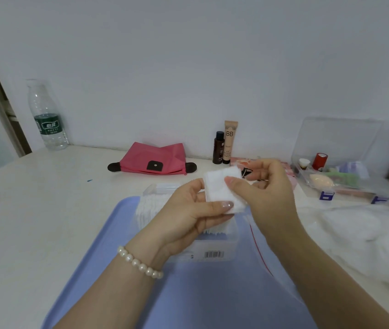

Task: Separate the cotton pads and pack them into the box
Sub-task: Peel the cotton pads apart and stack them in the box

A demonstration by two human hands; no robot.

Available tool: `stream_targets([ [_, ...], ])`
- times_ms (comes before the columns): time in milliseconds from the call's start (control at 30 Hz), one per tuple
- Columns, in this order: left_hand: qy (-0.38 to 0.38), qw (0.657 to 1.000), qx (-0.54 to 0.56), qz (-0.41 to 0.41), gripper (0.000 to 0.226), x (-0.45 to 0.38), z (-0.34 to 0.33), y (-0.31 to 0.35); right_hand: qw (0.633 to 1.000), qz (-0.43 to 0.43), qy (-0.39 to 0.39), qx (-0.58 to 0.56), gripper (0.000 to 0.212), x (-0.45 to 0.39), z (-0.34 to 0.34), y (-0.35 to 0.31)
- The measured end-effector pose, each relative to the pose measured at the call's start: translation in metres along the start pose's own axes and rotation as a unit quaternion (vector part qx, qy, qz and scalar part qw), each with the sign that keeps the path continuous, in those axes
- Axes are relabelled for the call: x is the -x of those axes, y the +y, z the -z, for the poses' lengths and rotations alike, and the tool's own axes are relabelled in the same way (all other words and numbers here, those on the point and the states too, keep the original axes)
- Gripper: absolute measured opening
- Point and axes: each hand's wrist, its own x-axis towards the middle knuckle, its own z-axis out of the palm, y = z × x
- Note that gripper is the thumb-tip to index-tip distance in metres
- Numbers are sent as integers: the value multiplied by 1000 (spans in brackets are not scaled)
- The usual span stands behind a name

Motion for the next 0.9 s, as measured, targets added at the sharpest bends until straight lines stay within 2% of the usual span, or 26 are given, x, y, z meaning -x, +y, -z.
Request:
stream_targets([
  [100,-28,995,-89,32,55,3,1,0,989,-75,-124,-14,60,-12,13,-4],
  [167,-34,992,-116,44,58,3,0,1,969,-105,-221,-7,76,-15,21,-8],
  [200,-36,991,-123,46,59,4,-1,3,960,-111,-256,12,77,-17,24,-11],
  [267,-42,990,-125,47,57,4,-1,8,947,-104,-294,76,64,-19,26,-17],
  [333,-42,990,-121,56,54,5,-1,15,939,-105,-306,119,44,-24,28,-26],
  [400,-38,989,-127,68,53,9,1,21,931,-124,-313,145,34,-28,29,-37],
  [567,-11,985,-156,77,56,22,17,39,901,-137,-365,192,41,-24,17,-62],
  [733,79,983,-163,41,50,36,36,58,933,-127,-289,174,33,-14,-16,-70],
  [800,144,958,-249,10,38,41,48,61,940,-148,-267,151,26,-12,-27,-69],
  [900,216,902,-374,-33,17,49,68,59,932,-183,-280,140,20,-6,-42,-63],
])
